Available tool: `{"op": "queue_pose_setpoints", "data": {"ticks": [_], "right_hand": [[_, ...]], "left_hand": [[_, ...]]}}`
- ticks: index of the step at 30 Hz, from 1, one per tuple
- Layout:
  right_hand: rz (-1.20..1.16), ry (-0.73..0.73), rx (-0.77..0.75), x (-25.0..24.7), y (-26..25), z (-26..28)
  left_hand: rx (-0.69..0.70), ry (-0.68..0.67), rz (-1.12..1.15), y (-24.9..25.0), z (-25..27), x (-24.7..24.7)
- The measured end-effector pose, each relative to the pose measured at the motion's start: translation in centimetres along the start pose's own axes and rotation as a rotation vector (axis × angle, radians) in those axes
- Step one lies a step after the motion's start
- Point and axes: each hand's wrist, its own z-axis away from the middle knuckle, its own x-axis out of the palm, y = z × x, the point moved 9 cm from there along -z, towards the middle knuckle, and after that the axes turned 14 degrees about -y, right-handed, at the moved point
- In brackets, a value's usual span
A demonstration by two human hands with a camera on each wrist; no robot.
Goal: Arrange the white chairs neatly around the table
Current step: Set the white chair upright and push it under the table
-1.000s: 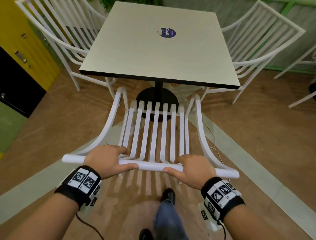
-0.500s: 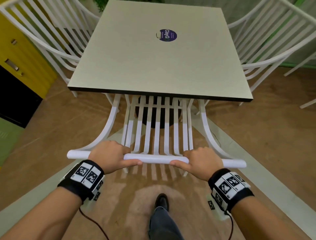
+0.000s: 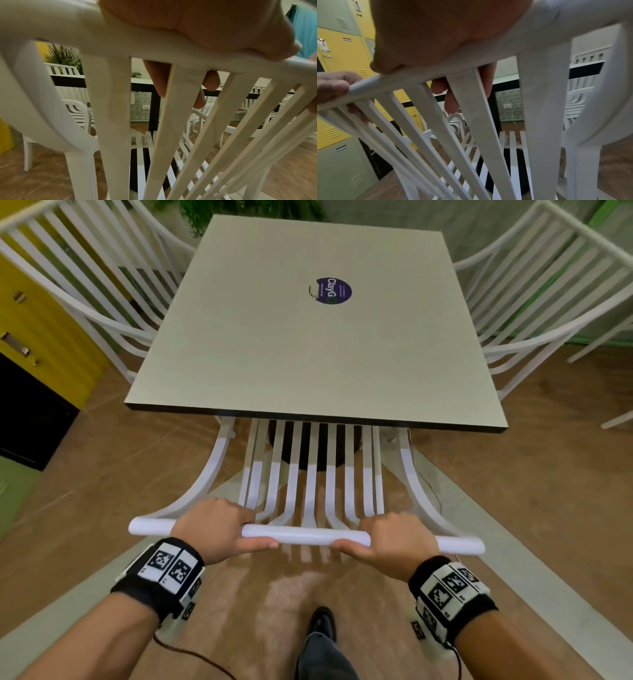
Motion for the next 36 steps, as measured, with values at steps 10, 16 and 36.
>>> {"op": "queue_pose_setpoints", "data": {"ticks": [10, 16, 36], "right_hand": [[-0.028, 0.213, 0.127, 0.3, 0.8, 4.3], [-0.029, 0.372, 0.101, 0.7, 1.1, 4.2], [-0.045, 0.410, 0.098, 0.2, 1.2, 3.8]], "left_hand": [[-0.113, 0.211, 0.087, -2.1, 4.7, 0.5], [-0.106, 0.333, 0.044, -4.7, 5.7, 0.9], [-0.137, 0.372, 0.041, -5.2, 5.0, 0.8]]}}
